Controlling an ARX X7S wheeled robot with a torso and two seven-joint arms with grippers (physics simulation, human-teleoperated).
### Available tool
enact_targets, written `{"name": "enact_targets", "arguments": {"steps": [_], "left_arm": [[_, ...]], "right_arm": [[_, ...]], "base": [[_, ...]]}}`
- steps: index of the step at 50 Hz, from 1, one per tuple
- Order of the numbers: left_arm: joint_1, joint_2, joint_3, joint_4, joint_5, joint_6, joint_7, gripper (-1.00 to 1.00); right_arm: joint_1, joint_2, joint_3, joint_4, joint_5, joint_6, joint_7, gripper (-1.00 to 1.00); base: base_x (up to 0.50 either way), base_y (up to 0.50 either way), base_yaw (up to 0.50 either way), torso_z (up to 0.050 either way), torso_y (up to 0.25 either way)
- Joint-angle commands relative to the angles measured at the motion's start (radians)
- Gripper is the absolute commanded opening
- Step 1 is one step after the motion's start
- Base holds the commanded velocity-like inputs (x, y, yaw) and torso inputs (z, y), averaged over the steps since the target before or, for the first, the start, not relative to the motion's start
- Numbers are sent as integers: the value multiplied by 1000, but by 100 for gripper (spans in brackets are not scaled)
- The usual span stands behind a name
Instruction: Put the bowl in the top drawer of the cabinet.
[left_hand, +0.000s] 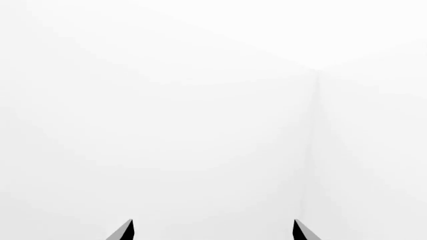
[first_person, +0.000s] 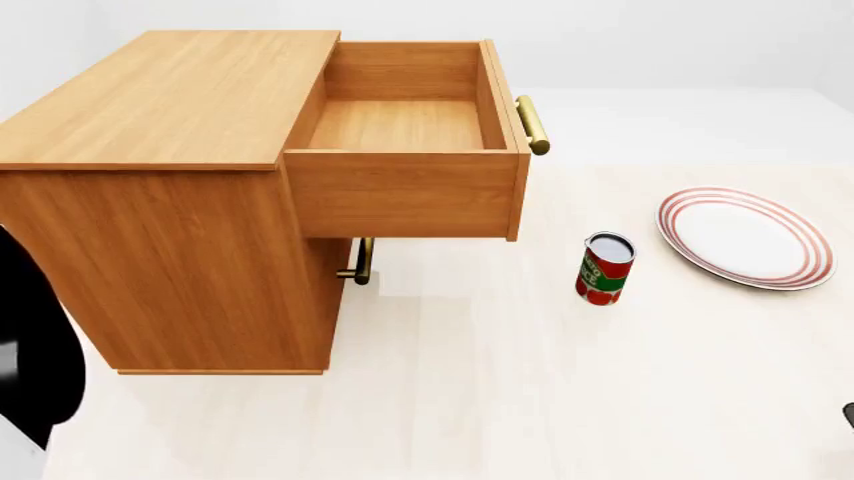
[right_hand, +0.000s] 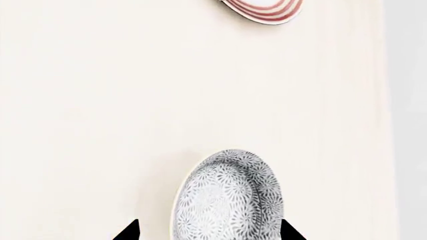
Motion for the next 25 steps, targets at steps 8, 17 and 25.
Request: {"name": "enact_targets", "arguments": {"steps": [8, 17, 25], "left_arm": [[6, 1, 7, 2, -4, 8, -7, 100], [-4, -1, 2, 10, -20, -7, -22, 100], [-6, -3, -2, 21, -32, -14, -31, 100]], "right_arm": [[-190, 2, -66, 69, 19, -238, 43, 100], [-259, -13, -88, 112, 25, -322, 70, 100], [-342, -44, -109, 164, 49, -414, 102, 100]], "base": [[0, 0, 0, 0, 0], [0, 0, 0, 0, 0], [0, 0, 0, 0, 0]]}}
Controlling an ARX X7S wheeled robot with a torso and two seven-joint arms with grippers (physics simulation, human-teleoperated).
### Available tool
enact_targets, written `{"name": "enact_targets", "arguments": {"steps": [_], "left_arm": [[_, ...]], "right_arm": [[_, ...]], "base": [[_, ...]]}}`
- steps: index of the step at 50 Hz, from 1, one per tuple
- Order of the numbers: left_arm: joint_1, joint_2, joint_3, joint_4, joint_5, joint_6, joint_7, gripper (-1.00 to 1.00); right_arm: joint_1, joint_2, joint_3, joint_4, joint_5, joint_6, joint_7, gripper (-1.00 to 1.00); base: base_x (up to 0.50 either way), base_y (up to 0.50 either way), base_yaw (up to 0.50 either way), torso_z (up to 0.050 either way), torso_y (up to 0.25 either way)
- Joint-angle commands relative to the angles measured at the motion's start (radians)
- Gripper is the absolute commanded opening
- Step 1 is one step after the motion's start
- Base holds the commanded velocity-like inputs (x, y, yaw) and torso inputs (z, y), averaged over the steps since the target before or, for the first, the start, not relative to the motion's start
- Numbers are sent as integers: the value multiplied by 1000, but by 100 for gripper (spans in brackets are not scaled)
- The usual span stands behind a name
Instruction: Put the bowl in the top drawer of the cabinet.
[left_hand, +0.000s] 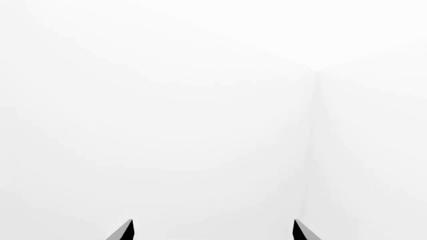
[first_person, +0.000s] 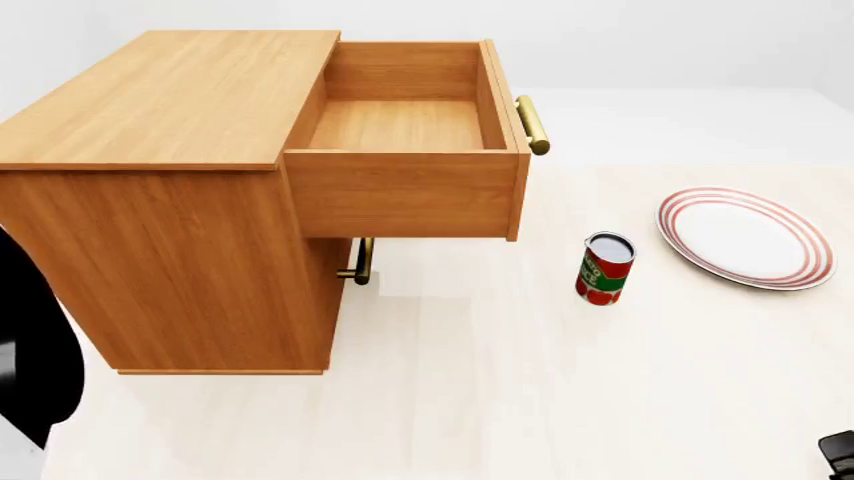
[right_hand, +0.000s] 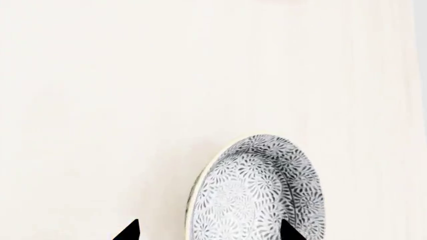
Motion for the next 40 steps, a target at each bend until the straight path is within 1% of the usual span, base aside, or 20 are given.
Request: {"name": "enact_targets", "arguments": {"steps": [1, 9, 20, 26, 33, 34, 40], "left_arm": [[-1, -2, 0, 8, -9, -1, -7, 100], [9, -3, -3, 18, -15, 4, -10, 100], [-13, -14, -77, 102, -122, -89, -108, 100], [-20, -18, -102, 128, -159, -111, -145, 100], [-12, -18, -101, 134, -158, -101, -145, 100], [-8, -18, -96, 132, -152, -94, -139, 100], [2, -16, -80, 124, -134, -70, -121, 100]], "right_arm": [[-107, -29, -30, 62, 21, -124, 38, 100], [-169, -46, -46, 98, 31, -184, 49, 100], [-282, -91, -64, 173, 72, -289, 56, 100], [-323, -110, -68, 215, 91, -320, 59, 100], [-384, -145, -70, 258, 133, -357, 73, 100], [-385, -161, -67, 269, 143, -351, 79, -100], [-364, -206, -55, 297, 171, -308, 105, -100]], "base": [[0, 0, 0, 0, 0], [0, 0, 0, 0, 0], [0, 0, 0, 0, 0], [0, 0, 0, 0, 0], [0, 0, 0, 0, 0], [0, 0, 0, 0, 0], [0, 0, 0, 0, 0]]}}
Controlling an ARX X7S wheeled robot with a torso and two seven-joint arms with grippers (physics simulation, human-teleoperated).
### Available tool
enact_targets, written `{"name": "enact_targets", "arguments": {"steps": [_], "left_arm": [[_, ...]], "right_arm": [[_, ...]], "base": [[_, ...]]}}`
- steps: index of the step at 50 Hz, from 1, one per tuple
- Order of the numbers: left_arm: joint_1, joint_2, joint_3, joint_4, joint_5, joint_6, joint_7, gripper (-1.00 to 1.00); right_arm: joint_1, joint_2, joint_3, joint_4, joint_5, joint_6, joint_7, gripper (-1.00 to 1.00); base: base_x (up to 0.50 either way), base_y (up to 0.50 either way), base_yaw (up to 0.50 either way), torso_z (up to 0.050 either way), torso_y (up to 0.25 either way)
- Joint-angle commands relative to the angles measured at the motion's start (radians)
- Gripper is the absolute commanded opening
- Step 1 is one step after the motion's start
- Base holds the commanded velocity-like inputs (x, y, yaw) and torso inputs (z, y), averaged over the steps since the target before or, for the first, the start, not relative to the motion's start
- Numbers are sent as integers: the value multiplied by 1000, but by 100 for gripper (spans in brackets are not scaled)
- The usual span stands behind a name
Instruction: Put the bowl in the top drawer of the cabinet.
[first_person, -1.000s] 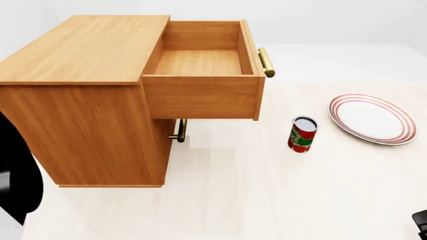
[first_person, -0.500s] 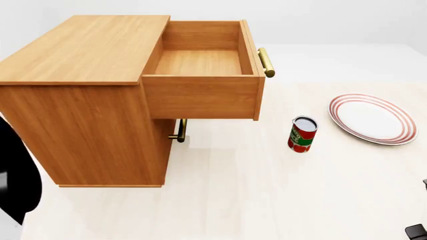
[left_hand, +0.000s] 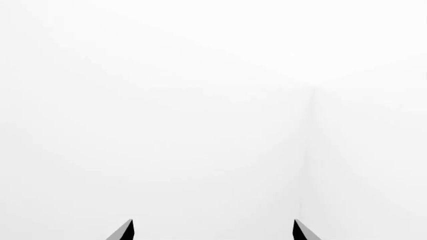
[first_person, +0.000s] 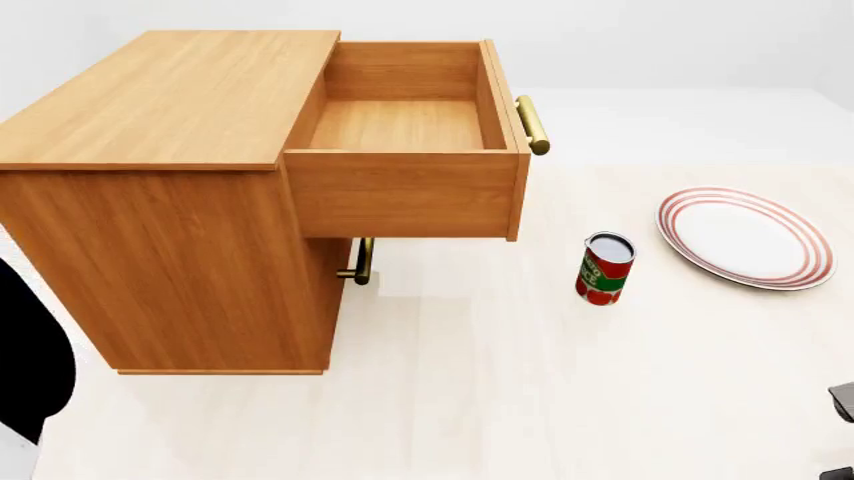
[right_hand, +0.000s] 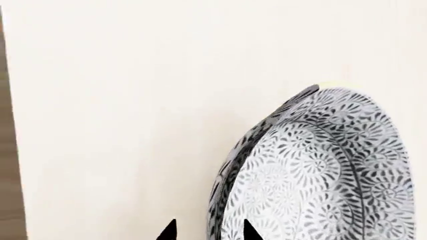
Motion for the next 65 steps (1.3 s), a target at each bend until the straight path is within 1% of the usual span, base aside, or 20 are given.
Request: {"name": "enact_targets", "arguments": {"steps": [1, 6, 13, 16, 26, 32, 35, 40, 47, 51, 56, 60, 62, 65], "left_arm": [[13, 0, 7, 6, 4, 19, 4, 100], [17, -2, 10, 4, 5, 25, 6, 100], [9, -3, 3, 7, -14, 15, -8, 100], [9, -3, 2, 8, -19, 14, -11, 100], [9, -6, -9, 11, -41, 11, -25, 100], [14, -8, -11, 6, -43, 18, -25, 100], [16, -7, -9, 3, -41, 25, -21, 100], [20, -7, -8, 1, -44, 31, -20, 100], [21, -7, -6, -5, -45, 39, -17, 100], [23, -7, -4, -11, -42, 48, -11, 100], [27, -8, -4, -10, -44, 55, -8, 100], [24, -10, -12, -5, -58, 51, -16, 100], [20, -13, -17, -1, -69, 44, -24, 100], [13, -16, -25, 2, -87, 32, -39, 100]], "right_arm": [[-17, -70, 10, 61, 55, 17, 36, -100], [21, -59, 16, 41, 57, 56, 54, -100], [117, 8, 23, -44, 24, 140, 79, -100], [176, 32, 31, -82, -7, 193, 88, -100], [361, 62, 71, -177, -43, 393, 59, -100], [466, 98, 105, -250, -50, 509, 28, -100], [543, 115, 131, -297, -72, 593, -12, -100], [680, 80, 166, -352, -154, 736, -154, -100], [821, 2, 166, -372, -295, 840, -375, -100], [898, -77, 145, -386, -472, 854, -621, -100], [898, -190, 172, -336, -697, 811, -906, -100], [900, -230, 219, -311, -1022, 753, -1249, -100], [897, -261, 229, -266, -1096, 698, -1338, -100], [893, -310, 238, -184, -1166, 594, -1434, -100]], "base": [[0, 0, 0, 0, 0], [0, 0, 0, 0, 0], [0, 0, 0, 0, 0], [0, 0, 0, 0, 0], [0, 0, 0, 0, 1], [0, 0, 0, 0, 0], [0, 0, 0, 0, 0], [0, 0, 0, 0, 0], [0, 0, 0, 0, 0], [0, 0, 0, 0, 0], [0, 0, 0, 0, 0], [0, 0, 0, 0, 0], [0, 0, 0, 0, 5], [0, 0, 0, 0, 0]]}}
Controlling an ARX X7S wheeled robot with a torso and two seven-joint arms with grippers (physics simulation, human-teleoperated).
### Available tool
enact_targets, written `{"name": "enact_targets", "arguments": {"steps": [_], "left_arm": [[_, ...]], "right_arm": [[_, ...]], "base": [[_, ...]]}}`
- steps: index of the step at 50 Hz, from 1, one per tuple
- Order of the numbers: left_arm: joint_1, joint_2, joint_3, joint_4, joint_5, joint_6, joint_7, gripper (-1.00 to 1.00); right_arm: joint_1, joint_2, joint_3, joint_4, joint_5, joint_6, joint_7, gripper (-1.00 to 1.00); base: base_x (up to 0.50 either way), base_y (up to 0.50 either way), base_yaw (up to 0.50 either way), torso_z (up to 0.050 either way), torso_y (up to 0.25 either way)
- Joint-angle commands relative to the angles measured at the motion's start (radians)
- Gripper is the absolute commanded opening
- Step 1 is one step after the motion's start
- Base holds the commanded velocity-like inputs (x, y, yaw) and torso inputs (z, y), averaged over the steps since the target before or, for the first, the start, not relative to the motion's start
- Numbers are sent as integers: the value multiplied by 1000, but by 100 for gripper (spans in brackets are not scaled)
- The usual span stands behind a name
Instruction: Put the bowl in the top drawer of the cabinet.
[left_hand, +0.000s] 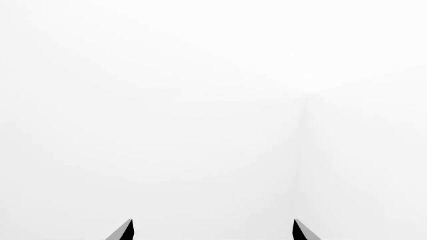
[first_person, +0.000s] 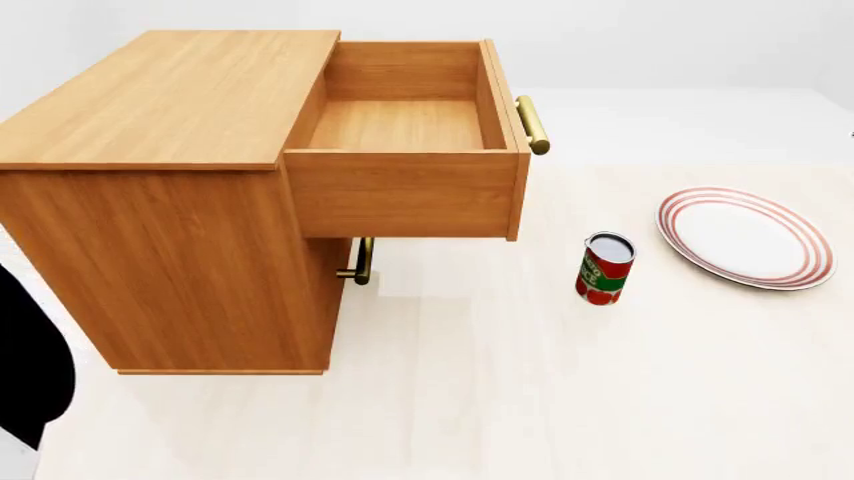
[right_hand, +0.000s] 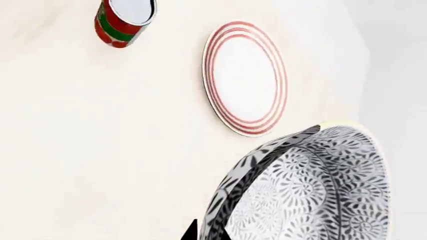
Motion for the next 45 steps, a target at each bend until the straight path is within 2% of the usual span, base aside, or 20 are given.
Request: {"name": "enact_targets", "arguments": {"steps": [1, 9, 14, 22, 31, 45], "left_arm": [[-10, -7, -15, 7, -34, -13, -22, 100], [-14, -6, -14, 5, -46, -16, -26, 100], [-21, -5, -14, 5, -56, -21, -33, 100], [-30, 1, -8, 4, -57, -11, -29, 100], [-37, -5, -5, 1, -57, -4, -26, 100], [-58, -25, -26, 18, -104, -30, -62, 100]], "right_arm": [[58, -171, 55, 154, -463, -183, -533, -100], [41, -321, 89, 449, -529, -480, -660, -100], [-18, -480, 120, 737, -539, -691, -697, -100], [-91, -783, 164, 1391, -556, -1136, -787, -100], [-50, -815, 254, 1395, -618, -1223, -842, -100], [-87, -903, 467, 1395, -735, -1341, -855, -100]], "base": [[0, 0, 0, 0, 0], [0, 0, 0, 0, 0], [0, 0, 0, 0, 0], [0, 0, 0, 0, 0], [0, 0, 0, 0, 1], [0, 0, 0, 0, 0]]}}
